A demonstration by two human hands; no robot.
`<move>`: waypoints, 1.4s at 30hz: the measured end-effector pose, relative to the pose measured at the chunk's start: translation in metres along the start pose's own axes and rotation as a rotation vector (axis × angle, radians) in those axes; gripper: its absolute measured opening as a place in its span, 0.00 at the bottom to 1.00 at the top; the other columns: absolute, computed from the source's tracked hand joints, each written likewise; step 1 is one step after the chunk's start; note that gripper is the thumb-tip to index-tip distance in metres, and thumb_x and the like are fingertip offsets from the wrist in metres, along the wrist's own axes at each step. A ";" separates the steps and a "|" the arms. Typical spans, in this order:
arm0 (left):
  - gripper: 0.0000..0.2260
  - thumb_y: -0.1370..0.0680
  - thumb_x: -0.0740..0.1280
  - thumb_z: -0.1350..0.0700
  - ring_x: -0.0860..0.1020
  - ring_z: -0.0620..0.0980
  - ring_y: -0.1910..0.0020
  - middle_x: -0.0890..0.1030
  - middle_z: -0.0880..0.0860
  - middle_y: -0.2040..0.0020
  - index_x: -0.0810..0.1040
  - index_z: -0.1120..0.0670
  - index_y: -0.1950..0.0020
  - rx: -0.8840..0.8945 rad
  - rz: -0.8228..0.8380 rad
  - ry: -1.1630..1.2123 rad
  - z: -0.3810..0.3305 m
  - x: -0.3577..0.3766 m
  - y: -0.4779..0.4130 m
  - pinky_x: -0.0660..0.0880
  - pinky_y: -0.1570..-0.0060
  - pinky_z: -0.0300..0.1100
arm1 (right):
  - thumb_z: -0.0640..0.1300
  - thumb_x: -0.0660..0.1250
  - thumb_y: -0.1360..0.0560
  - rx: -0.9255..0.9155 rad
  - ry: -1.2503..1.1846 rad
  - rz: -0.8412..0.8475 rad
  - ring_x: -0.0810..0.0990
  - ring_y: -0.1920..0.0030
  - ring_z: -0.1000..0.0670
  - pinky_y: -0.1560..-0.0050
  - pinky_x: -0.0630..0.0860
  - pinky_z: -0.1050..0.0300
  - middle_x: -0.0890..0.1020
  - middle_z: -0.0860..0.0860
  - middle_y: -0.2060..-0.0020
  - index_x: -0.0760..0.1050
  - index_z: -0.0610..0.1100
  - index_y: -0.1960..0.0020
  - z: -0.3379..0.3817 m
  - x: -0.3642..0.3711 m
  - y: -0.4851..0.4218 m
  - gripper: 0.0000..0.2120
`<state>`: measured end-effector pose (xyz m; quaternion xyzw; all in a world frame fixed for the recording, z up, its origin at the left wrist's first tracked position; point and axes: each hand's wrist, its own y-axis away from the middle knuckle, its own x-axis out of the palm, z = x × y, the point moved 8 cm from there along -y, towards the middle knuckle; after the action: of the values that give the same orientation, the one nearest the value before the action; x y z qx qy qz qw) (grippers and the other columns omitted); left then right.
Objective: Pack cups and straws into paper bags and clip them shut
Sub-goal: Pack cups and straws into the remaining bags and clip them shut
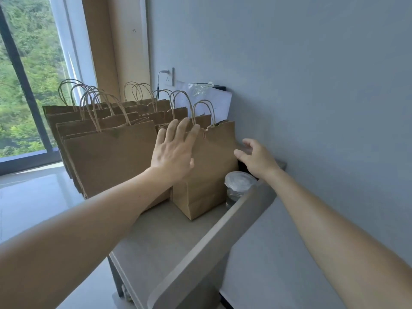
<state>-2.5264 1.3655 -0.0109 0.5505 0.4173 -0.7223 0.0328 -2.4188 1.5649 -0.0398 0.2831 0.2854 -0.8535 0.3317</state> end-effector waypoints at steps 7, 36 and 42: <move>0.28 0.23 0.62 0.40 0.53 0.56 0.23 0.61 0.54 0.23 0.65 0.50 0.26 0.198 0.280 0.126 -0.116 -0.017 0.039 0.55 0.28 0.57 | 0.52 0.65 0.21 -0.052 0.314 -0.015 0.68 0.28 0.46 0.32 0.63 0.56 0.69 0.45 0.27 0.66 0.41 0.26 -0.013 -0.055 0.107 0.27; 0.31 0.20 0.60 0.40 0.58 0.56 0.24 0.61 0.53 0.22 0.59 0.51 0.21 1.138 0.701 0.520 -0.717 -0.093 0.407 0.60 0.27 0.55 | 0.57 0.62 0.22 1.112 0.519 -0.342 0.70 0.31 0.45 0.39 0.69 0.50 0.70 0.46 0.30 0.67 0.44 0.27 -0.323 -0.380 0.757 0.27; 0.29 0.20 0.60 0.41 0.59 0.55 0.24 0.62 0.52 0.23 0.59 0.50 0.22 1.164 0.821 0.473 -0.838 -0.082 0.483 0.60 0.28 0.54 | 0.52 0.61 0.23 1.203 0.460 -0.282 0.76 0.47 0.43 0.52 0.77 0.48 0.75 0.45 0.46 0.73 0.43 0.42 -0.429 -0.433 0.841 0.15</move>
<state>-1.6062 1.5540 -0.2554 0.7311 -0.2750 -0.6183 -0.0875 -1.4124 1.5106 -0.2909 0.5540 -0.1436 -0.8172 -0.0687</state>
